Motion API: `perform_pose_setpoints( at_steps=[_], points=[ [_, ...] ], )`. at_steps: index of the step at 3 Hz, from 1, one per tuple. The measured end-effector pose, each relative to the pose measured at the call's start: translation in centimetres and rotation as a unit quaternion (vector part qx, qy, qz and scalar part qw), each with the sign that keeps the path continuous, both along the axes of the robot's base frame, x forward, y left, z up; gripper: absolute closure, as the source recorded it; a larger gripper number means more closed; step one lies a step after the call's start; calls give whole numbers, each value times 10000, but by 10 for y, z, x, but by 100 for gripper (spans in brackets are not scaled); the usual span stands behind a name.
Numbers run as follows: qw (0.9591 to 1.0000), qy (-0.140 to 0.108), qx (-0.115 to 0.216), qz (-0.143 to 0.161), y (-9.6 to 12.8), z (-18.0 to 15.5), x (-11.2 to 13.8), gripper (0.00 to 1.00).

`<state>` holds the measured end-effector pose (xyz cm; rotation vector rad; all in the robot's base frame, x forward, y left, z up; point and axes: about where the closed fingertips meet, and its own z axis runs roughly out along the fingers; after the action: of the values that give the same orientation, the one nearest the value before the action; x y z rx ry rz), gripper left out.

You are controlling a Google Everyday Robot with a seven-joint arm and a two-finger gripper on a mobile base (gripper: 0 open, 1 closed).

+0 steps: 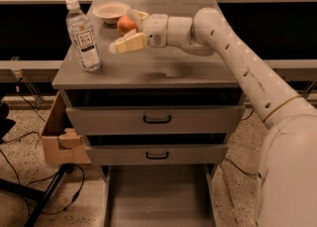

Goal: Place blue plastic bottle into bottom drawer

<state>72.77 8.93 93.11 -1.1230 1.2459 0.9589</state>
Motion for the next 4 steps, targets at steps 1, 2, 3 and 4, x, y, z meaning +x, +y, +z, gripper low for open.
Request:
perform_pose_setpoints(
  at_steps=[1,2,3,4],
  points=[
    [9994,105,22,333,38,1,5,0],
    [9979,185,-343,516,68,4,-5,0],
    [9956,346,-664,554,85,-1,-16,0],
    [9937,498,-768,650,102,-11,-23,0]
  ],
)
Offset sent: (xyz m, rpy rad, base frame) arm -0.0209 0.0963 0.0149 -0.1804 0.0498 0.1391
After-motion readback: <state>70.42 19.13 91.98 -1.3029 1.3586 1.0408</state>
